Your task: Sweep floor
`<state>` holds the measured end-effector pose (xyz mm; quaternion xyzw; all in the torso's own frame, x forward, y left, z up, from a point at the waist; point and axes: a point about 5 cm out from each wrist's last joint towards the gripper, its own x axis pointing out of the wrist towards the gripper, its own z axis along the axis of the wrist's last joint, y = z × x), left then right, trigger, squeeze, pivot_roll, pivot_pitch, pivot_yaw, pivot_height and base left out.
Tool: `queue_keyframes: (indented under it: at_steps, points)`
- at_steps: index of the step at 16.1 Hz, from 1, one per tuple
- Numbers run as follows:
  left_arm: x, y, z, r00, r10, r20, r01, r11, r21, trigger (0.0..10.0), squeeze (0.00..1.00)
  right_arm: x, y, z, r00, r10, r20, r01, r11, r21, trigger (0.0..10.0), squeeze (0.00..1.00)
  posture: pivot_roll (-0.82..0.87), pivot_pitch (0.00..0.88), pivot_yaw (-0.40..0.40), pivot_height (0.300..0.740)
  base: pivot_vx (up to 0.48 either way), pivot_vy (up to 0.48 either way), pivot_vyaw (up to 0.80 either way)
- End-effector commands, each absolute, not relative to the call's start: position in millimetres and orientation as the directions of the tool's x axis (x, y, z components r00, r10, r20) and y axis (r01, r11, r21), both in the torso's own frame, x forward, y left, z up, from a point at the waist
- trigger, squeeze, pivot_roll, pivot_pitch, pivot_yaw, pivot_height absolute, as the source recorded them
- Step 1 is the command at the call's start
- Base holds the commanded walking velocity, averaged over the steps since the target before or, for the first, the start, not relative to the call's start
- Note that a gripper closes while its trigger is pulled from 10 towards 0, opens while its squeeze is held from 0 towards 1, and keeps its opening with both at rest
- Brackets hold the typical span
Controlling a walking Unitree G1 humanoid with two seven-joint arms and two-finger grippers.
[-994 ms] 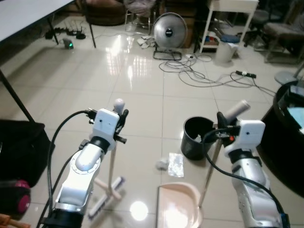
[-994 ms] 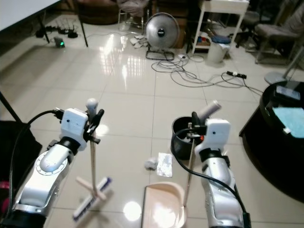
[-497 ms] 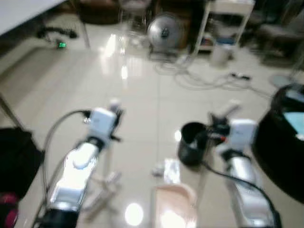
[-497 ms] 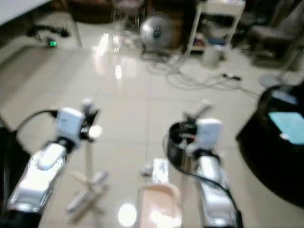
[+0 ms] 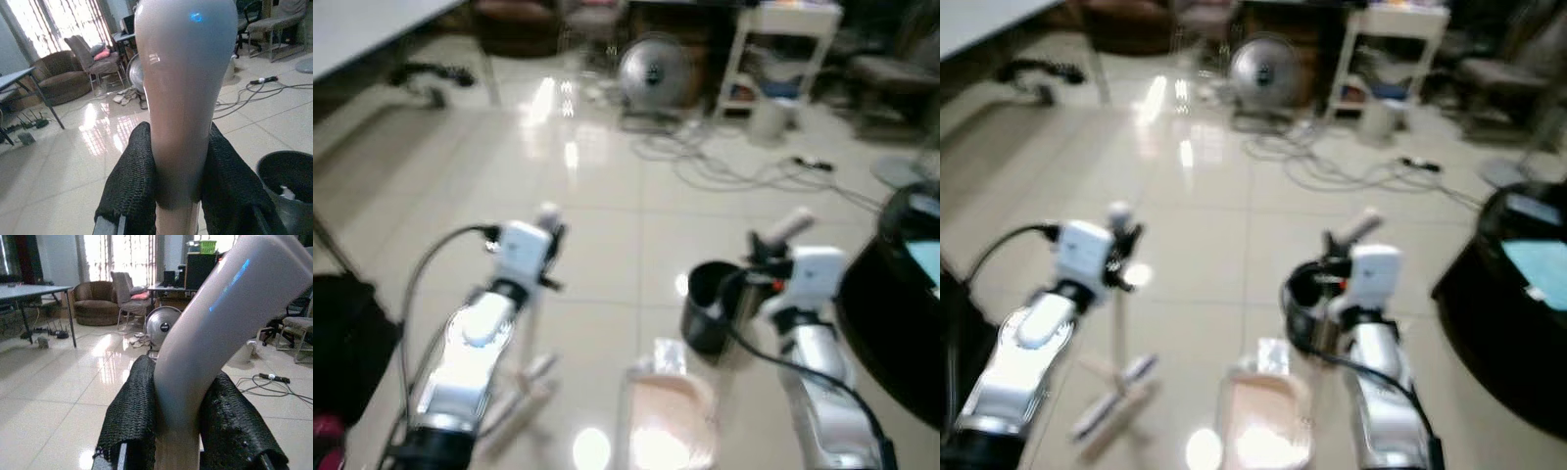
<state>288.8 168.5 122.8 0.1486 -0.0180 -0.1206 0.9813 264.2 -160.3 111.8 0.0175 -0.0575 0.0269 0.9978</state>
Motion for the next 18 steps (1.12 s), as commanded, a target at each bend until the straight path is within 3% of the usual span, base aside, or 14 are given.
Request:
queue_keyframes:
  at_steps: [1, 6, 11, 18]
  points:
    - [292.6, 159.1, 132.6, 0.962, -0.270, 0.044, 0.243, 0.918, 0.313, 10.0, 0.00, 264.3, -170.0, 119.0, 0.989, 0.014, 0.148, -0.020, 0.999, 0.036, 10.0, 0.00, 0.00, 0.025, -0.004, 0.740, 0.371, 0.000, 0.00]
    - [293.1, 157.2, 132.0, 0.960, -0.276, 0.042, 0.250, 0.918, 0.308, 10.0, 0.00, 262.9, -176.3, 116.2, 0.992, -0.027, 0.127, 0.023, 0.999, 0.039, 10.0, 0.00, -0.01, 0.032, -0.003, 0.740, 0.369, 0.000, 0.00]
    - [295.2, 156.7, 132.3, 0.960, -0.275, 0.045, 0.249, 0.918, 0.308, 10.0, 0.00, 262.5, -178.0, 115.3, 0.991, -0.050, 0.126, 0.043, 0.997, 0.057, 10.0, 0.00, 0.00, 0.034, -0.004, 0.740, 0.369, 0.000, -0.71]
    - [297.2, 157.0, 133.0, 0.959, -0.278, 0.048, 0.250, 0.916, 0.313, 10.0, 0.00, 261.3, -175.9, 112.6, 0.992, -0.046, 0.119, 0.039, 0.997, 0.060, 10.0, 0.00, 0.00, 0.033, -0.003, 0.740, 0.367, 0.000, 0.00]
